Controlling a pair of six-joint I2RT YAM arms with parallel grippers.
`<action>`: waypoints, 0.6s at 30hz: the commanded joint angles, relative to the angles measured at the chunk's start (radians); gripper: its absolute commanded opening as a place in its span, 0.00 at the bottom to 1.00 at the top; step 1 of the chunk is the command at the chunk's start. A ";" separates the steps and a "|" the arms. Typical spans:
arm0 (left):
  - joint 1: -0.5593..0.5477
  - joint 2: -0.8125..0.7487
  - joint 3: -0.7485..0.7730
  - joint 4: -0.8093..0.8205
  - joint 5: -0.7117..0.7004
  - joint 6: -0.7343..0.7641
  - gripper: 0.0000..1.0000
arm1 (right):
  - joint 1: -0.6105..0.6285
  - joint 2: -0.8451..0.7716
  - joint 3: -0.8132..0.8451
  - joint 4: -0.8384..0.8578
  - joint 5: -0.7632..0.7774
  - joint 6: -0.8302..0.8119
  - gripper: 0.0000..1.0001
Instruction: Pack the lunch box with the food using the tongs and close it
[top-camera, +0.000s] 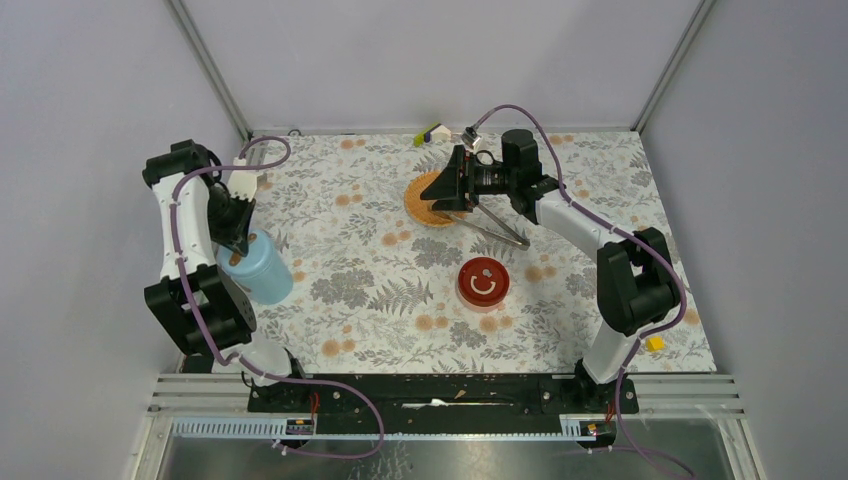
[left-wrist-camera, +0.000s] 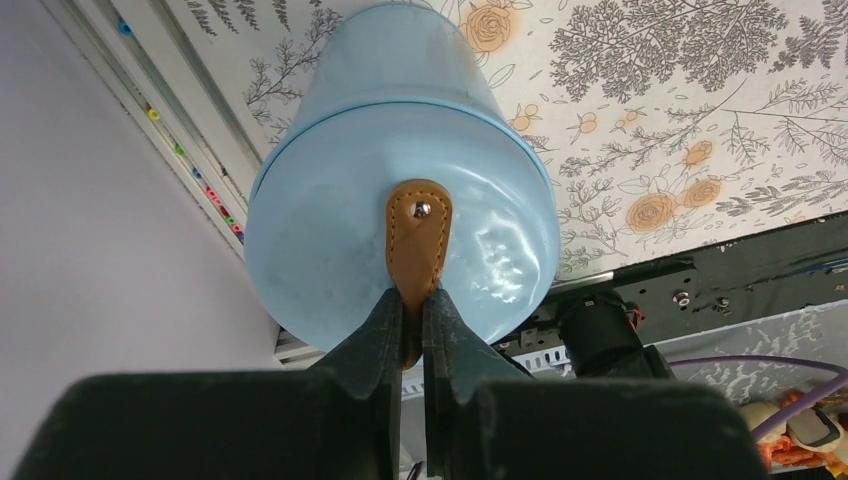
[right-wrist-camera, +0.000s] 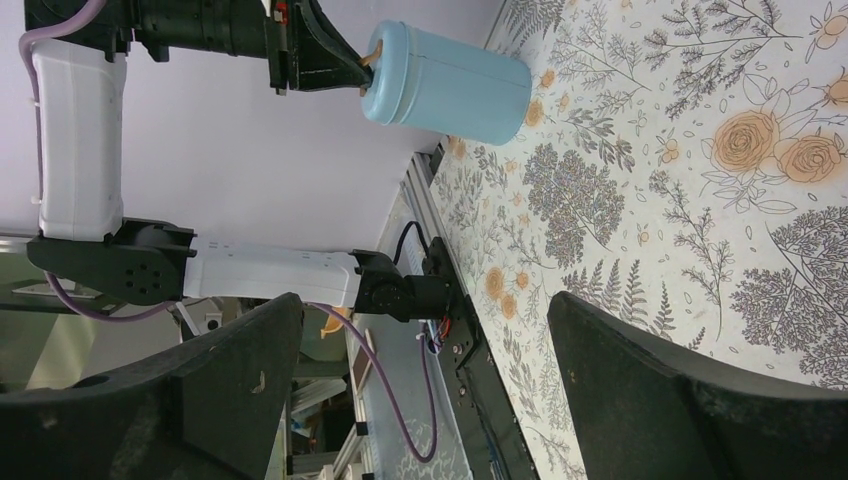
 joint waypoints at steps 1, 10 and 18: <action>0.000 -0.023 -0.017 -0.001 0.030 0.023 0.04 | 0.002 0.006 0.028 0.058 -0.028 0.019 1.00; -0.018 0.029 -0.010 0.006 0.046 0.019 0.08 | 0.002 0.003 0.025 0.059 -0.028 0.019 1.00; -0.098 0.006 -0.067 0.026 0.045 0.008 0.09 | 0.002 0.000 0.025 0.059 -0.025 0.017 1.00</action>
